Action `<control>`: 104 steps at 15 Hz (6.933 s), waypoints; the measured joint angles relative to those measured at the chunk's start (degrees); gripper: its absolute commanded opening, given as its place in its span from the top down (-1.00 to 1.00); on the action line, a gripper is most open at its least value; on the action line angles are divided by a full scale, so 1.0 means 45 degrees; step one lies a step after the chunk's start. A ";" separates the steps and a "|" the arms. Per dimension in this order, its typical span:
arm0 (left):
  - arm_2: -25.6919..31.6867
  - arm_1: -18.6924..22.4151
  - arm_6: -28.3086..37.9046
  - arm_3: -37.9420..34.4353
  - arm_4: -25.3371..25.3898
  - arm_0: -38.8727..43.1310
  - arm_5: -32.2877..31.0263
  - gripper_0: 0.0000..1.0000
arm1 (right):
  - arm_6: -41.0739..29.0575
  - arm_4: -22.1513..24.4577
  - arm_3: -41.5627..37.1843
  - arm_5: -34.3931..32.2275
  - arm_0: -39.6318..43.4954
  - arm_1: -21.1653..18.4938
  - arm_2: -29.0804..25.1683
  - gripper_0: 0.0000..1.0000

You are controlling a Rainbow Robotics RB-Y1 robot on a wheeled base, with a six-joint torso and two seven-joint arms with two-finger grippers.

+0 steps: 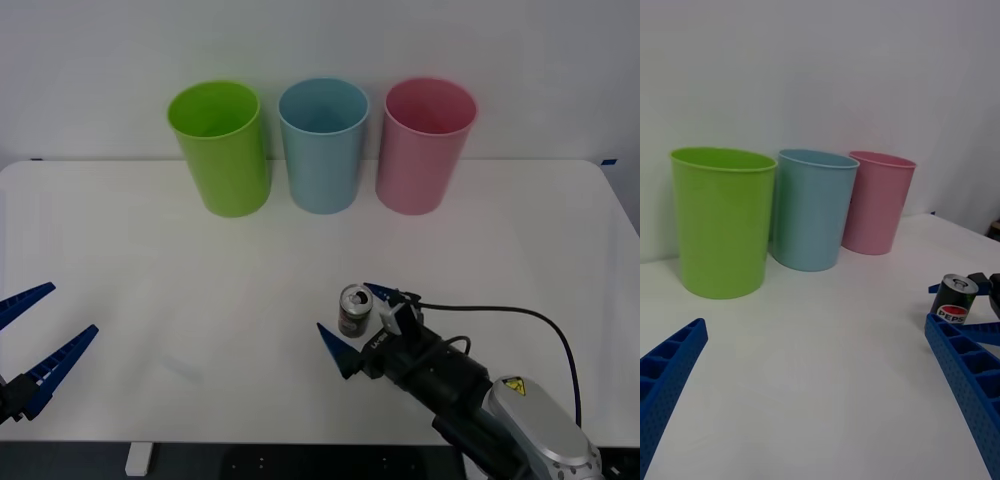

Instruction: Grasp the object on the table and drop it into the matching bin: aluminum can to the light blue bin, PET bottle to the pink bin.

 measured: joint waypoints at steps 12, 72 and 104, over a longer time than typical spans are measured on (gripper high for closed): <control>0.0000 0.0000 0.0000 0.0000 0.0000 0.0000 0.0000 -1.00 | -0.0048 -0.0012 -0.0003 0.0116 -0.0061 0.0000 0.0041 1.00; 0.0000 0.0000 0.0000 0.0000 0.0000 0.0000 0.0000 -1.00 | -0.9503 0.3250 0.4223 -0.0306 -1.0886 -0.0580 -0.2691 1.00; 0.0000 0.0000 0.0000 0.0000 0.0000 0.0000 0.0000 -1.00 | -0.7050 0.2630 0.6722 -0.0207 -1.2068 0.0364 -0.3292 -1.00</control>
